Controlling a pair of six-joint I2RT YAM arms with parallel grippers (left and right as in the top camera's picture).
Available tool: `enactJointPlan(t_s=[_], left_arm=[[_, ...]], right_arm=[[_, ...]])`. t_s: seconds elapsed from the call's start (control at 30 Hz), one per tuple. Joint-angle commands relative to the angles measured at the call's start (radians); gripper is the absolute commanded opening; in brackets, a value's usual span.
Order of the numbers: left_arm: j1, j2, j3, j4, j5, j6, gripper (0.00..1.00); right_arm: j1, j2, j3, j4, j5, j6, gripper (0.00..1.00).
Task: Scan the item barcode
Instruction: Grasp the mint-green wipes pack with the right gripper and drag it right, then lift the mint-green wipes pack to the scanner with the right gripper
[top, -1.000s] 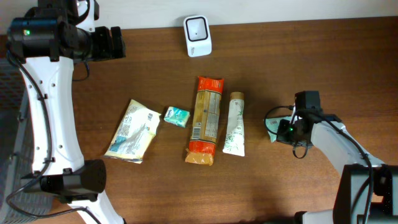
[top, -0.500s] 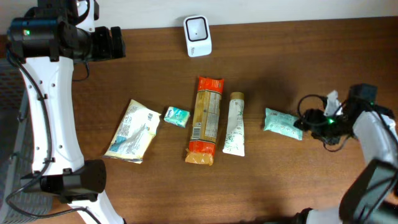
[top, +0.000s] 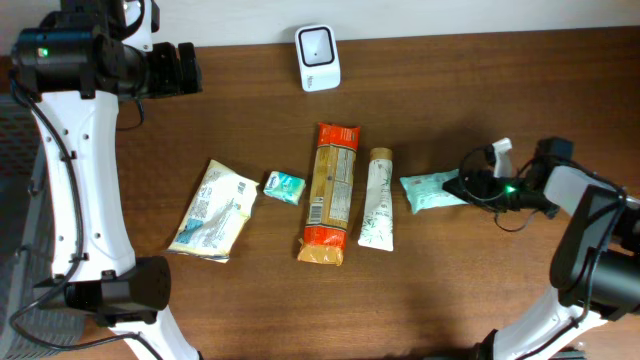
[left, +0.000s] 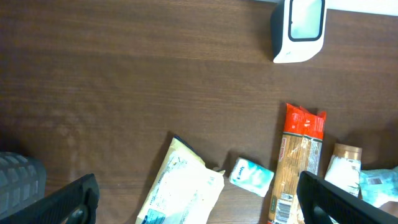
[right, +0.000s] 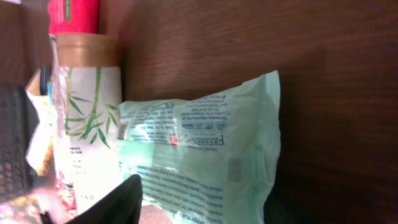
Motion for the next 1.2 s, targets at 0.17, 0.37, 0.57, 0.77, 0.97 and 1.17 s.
enactJointPlan(t_s=[0.17,0.37,0.57,0.77,0.97,1.17], left_arm=[[0.003,-0.006,0.009,0.002,0.001,0.016,0.99],[0.003,-0.006,0.009,0.002,0.001,0.016,0.99],[0.003,-0.006,0.009,0.002,0.001,0.016,0.99],[0.003,-0.006,0.009,0.002,0.001,0.016,0.99],[0.003,-0.006,0.009,0.002,0.001,0.016,0.99],[0.003,-0.006,0.009,0.002,0.001,0.016,0.99]], right_arm=[[0.076,0.057,0.002,-0.035,0.06,-0.008,0.04],[0.103,-0.22,0.392,-0.524,-0.03,-0.053,0.04],[0.252,-0.541,0.415,-0.466,0.019,0.004,0.04],[0.451,-0.542,0.425,-0.352,0.312,0.221,0.04],[0.805,-0.334,0.497,0.043,1.173,0.027,0.04],[0.843,0.12,0.497,0.93,1.226,-0.709,0.04]])
